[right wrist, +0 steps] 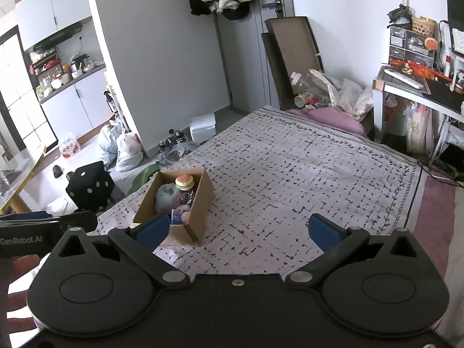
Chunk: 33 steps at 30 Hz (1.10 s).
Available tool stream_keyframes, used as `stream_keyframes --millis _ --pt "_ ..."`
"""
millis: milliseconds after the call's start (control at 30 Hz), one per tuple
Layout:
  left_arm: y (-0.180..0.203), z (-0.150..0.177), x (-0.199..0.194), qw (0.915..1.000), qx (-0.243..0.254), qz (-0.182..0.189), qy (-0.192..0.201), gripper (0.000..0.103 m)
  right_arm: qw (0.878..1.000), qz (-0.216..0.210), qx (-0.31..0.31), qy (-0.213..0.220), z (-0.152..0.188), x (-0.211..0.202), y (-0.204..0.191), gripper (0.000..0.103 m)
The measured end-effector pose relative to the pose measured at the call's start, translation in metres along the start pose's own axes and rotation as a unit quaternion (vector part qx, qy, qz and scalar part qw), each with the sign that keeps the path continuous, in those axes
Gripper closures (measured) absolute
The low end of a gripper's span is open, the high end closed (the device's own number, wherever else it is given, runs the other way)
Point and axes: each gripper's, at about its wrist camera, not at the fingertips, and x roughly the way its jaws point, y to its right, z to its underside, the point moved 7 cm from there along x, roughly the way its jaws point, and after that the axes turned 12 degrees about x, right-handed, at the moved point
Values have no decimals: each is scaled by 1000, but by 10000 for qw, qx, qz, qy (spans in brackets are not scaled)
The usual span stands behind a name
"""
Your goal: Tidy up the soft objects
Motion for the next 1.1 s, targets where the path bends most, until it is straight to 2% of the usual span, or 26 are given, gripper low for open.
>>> stream_keyframes --millis 1100 --pt "1 3 -7 10000 24 46 54 1 9999 -30 82 -60 4 -1 3 0"
